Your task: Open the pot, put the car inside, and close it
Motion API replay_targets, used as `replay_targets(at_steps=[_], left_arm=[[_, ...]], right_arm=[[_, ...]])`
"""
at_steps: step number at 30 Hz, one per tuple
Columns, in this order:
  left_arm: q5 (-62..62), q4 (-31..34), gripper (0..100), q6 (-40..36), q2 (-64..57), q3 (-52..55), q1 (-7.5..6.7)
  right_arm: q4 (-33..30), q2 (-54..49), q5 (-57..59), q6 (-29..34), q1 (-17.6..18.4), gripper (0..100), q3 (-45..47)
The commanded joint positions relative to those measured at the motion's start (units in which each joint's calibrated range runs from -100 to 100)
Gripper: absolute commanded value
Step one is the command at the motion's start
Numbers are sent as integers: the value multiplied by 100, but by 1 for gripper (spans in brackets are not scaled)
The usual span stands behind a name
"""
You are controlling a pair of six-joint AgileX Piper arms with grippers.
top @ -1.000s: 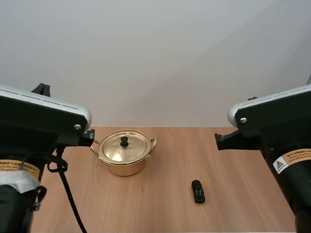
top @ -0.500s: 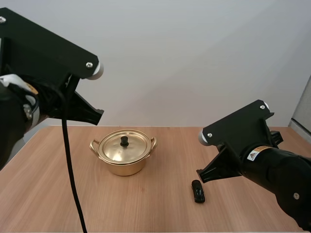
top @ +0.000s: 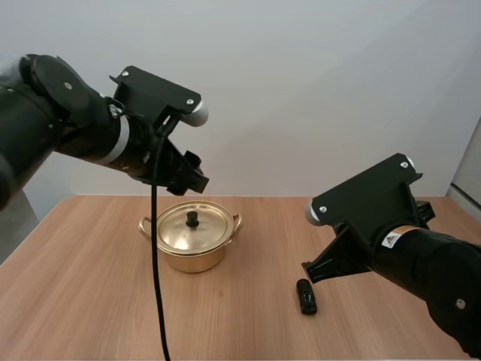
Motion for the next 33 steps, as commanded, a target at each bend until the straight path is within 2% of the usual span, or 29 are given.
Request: replay_targets(at_steps=[1,6,15,21,33], left_arm=[[-314,-58,100,-15,1884,-9,-4],[-967,-58,100,-152,2244,-9,-4],[-988,-163,100,-142,2776,-17,-9],[-1102,-515,100,103,2862,-17,-9],[-1687,-527,100,219,3324,-17,-9]], right_arm=[[2,-2,-3,4,-3,0,-8],[2,-2,-3,4,-3,0,7],[2,-2,-37,4,-103,0,35],[2,-2,-37,4,-158,0,35],[12,-2,-37,4,-213,0,35]])
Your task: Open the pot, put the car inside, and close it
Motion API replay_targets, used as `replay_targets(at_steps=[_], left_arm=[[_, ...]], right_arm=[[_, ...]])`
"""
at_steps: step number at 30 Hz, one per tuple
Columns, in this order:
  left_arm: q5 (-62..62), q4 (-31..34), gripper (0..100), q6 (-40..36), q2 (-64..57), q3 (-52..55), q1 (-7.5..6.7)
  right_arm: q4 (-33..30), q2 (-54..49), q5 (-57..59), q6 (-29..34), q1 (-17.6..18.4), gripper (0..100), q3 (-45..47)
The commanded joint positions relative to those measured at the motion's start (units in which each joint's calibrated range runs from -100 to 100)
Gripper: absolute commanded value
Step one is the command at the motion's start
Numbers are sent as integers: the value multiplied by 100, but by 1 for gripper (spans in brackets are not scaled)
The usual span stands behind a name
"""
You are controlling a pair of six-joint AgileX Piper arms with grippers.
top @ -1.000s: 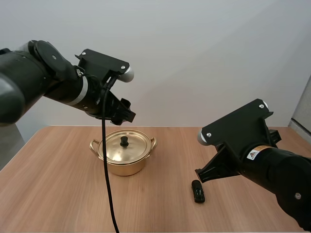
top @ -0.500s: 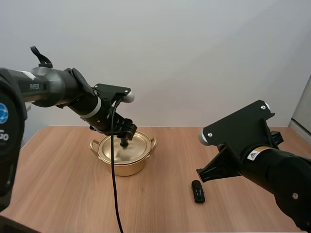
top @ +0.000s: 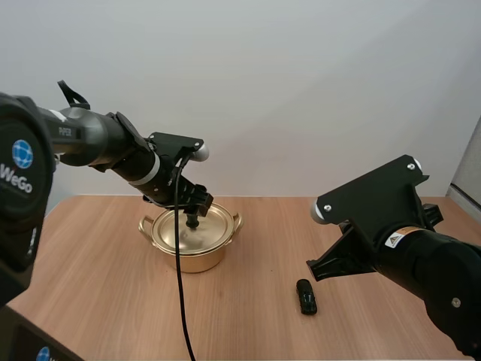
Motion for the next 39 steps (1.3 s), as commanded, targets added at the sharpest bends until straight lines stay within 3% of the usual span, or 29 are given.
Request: replay_targets(at_steps=[1,13,17,20,30,39], left_arm=[[-90,-5,100,3,81,-4,-5],[-280,-5,99,196,452,-4,-5],[-363,-108,80,209,549,-4,-5],[-447,-196,73,224,549,-4,-5],[-408,-207,73,243,549,-4,-5],[-509,-607,73,611,549,-4,-5]], right_arm=[[-6,-2,0,4,-16,0,4],[-6,-2,0,4,-57,0,4],[-6,-2,0,4,-57,0,4],[-6,-2,0,4,-57,0,4],[-6,-2,0,4,-57,0,4],[-6,-2,0,4,-57,0,4]])
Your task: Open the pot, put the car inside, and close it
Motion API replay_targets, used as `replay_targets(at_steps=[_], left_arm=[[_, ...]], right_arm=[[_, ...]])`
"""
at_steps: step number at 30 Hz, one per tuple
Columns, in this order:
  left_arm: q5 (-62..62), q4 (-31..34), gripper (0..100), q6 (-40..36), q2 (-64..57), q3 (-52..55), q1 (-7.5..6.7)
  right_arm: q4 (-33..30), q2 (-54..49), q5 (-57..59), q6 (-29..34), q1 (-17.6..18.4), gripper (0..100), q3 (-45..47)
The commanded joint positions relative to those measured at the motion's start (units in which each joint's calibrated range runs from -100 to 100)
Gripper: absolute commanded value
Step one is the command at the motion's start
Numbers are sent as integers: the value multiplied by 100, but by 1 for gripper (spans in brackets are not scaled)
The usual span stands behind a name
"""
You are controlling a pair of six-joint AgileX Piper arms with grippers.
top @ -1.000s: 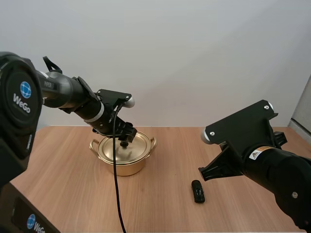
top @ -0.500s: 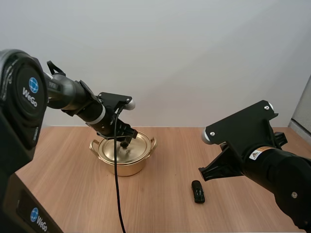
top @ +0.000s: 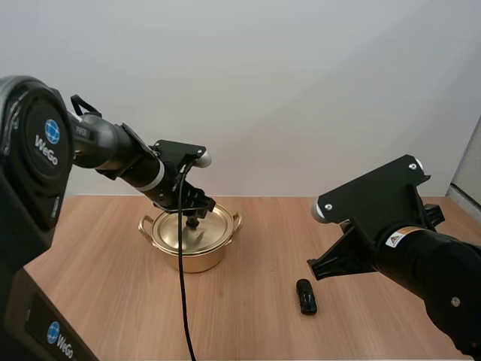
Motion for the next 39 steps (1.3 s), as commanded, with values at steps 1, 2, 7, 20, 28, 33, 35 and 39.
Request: replay_targets(at_steps=[1,2,7,20,28,33,35,39], left_arm=[[7,6,73,27,4,-4,-5],[-10,6,73,28,4,-4,-5],[-28,6,73,38,4,-4,-5],[-54,51,72,64,264,-4,-5],[105,-2,0,260,223,-19,-5],[394,-430,0,260,-428,-322,19],[509,-758,0,212,-924,-567,54],[472,-1142,0,-139,-2265,-1024,205]], right_arm=[[-6,-2,0,4,-2,0,4],[-6,-2,0,4,-2,0,4],[-6,-2,0,4,-39,0,4],[-6,-2,17,4,-39,0,4],[-6,-2,17,4,-39,0,4],[28,301,-1,123,-39,0,4],[168,622,-1,123,-39,0,4],[480,1693,185,-72,-39,0,-110]])
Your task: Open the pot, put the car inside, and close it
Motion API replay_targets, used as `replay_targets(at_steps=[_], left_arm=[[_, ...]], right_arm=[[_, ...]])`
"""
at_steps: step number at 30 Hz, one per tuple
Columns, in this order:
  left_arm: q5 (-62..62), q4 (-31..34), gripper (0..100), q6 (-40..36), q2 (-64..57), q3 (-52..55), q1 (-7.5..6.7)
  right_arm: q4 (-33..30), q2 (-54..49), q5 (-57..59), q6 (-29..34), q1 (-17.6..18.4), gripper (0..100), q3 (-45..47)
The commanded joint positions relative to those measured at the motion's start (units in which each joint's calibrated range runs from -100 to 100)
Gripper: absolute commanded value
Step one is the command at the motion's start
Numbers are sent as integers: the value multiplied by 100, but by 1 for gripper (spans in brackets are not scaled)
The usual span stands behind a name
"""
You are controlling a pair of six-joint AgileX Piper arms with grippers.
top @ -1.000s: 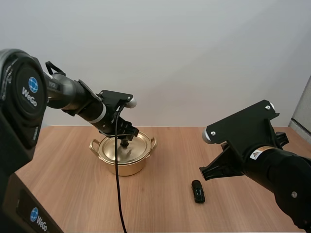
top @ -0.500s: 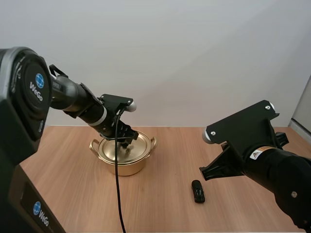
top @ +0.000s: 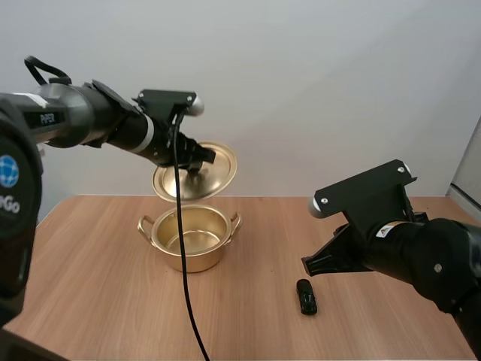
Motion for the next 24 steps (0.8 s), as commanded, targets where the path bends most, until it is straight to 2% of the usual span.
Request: replay_targets(at_steps=[1,6,8,12,15,20,24], left_arm=[[-118,-198,0,-174,-1336,-269,91],[-635,-222,0,-262,-2598,-485,323],[-827,-222,0,-262,-2981,-485,380],[-937,-222,0,-300,-3473,-485,470],[-937,-199,0,-458,-3673,-485,477],[-759,-199,0,-515,-3807,-485,477],[-642,-176,0,-625,-3807,-485,477]], right_arm=[[132,945,176,-66,0,7,-114],[308,2479,488,-66,0,64,-460],[384,2922,488,-66,0,74,-546],[549,3664,493,-105,0,74,-714],[647,4040,544,-206,0,74,-817],[843,4313,544,-404,50,74,-850],[843,4327,544,-434,189,80,-850]])
